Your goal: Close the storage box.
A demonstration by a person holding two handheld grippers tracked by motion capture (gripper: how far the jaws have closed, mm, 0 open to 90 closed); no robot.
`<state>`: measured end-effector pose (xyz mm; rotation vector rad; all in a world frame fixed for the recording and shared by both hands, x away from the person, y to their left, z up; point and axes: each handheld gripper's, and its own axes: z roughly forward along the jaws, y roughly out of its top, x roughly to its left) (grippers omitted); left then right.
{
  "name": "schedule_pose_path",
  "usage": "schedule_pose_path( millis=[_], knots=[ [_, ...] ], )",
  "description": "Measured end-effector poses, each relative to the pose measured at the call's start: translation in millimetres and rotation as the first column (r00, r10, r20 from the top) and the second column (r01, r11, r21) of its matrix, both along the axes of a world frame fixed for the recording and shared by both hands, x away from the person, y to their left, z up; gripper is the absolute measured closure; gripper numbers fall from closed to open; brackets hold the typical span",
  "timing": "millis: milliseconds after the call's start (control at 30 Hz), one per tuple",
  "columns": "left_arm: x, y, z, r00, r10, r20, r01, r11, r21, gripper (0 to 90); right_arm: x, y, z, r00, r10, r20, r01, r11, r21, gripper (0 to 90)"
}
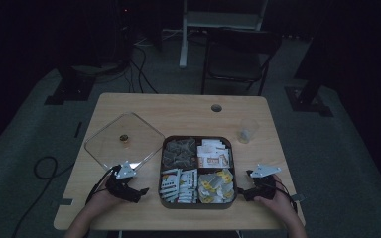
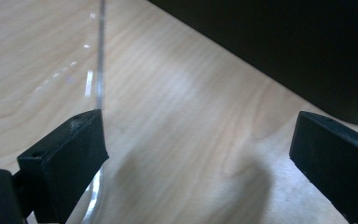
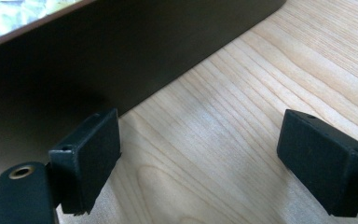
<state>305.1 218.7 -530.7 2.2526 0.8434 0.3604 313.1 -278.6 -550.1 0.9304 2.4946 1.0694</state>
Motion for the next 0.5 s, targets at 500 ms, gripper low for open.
schedule_pose_path(
  millis=[500],
  knots=[
    [29.8, 23.4, 10.8, 0.9822, 0.181, 0.050, -0.180, 0.9831, -0.035, 5.2, 0.1, 0.0, 0.0, 1.0000, 0.001, 0.001, -0.001, 1.000, 0.000, 12.7]
  ],
)
